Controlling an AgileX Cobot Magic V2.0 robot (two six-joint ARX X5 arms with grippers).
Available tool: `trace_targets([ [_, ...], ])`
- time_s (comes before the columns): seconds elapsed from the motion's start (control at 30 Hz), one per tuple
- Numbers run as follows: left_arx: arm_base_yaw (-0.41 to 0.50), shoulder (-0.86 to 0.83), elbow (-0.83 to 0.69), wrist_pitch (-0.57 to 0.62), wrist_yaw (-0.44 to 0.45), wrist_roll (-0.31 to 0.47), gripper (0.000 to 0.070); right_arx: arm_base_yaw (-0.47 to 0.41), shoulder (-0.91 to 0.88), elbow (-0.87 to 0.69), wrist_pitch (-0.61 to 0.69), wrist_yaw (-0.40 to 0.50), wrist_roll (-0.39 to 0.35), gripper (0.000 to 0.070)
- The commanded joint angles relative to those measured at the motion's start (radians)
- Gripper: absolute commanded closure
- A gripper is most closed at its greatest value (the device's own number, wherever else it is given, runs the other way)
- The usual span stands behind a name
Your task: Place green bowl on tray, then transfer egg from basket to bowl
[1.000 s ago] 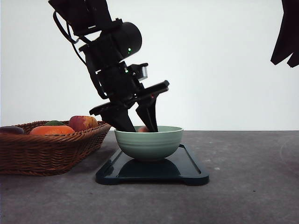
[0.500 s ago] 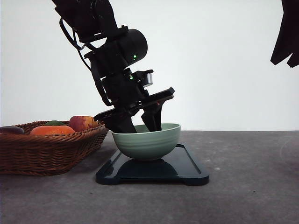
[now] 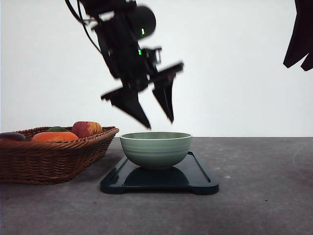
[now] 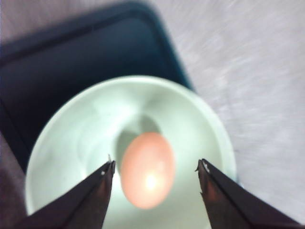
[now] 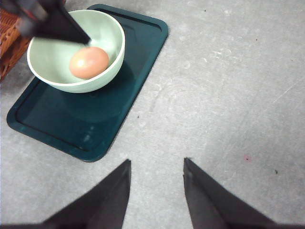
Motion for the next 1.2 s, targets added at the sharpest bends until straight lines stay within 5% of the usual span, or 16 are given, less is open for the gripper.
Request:
trace_targets([
  [0.0,-0.009,-0.033,0.030,-0.013,0.022,-0.008,0.0345,0.005,0.004,0.008,0.007,0.000,0.010,0.0486],
  [0.2,-0.014,-0.207,-0.035,0.023,-0.033,0.052,0.0346,0.005,0.004,0.008,0.007,0.000,0.010,0.0485],
  [0.6,-0.018,-0.698,-0.514,0.260,-0.141,0.054,0.0349,0.005,0.004,0.008,0.010,0.000,0.010,0.0485],
  [0.87,-0.003,-0.987,-0.803,0.259,-0.180,0.001,0.0350,0.006,0.004,0.008,0.010,0.000,0.009,0.0485],
  [1.17,0.010,-1.150,-0.943,0.161,-0.183,-0.087,0.0350,0.005,0.004,0.008,0.006,0.000,0.010,0.0485],
])
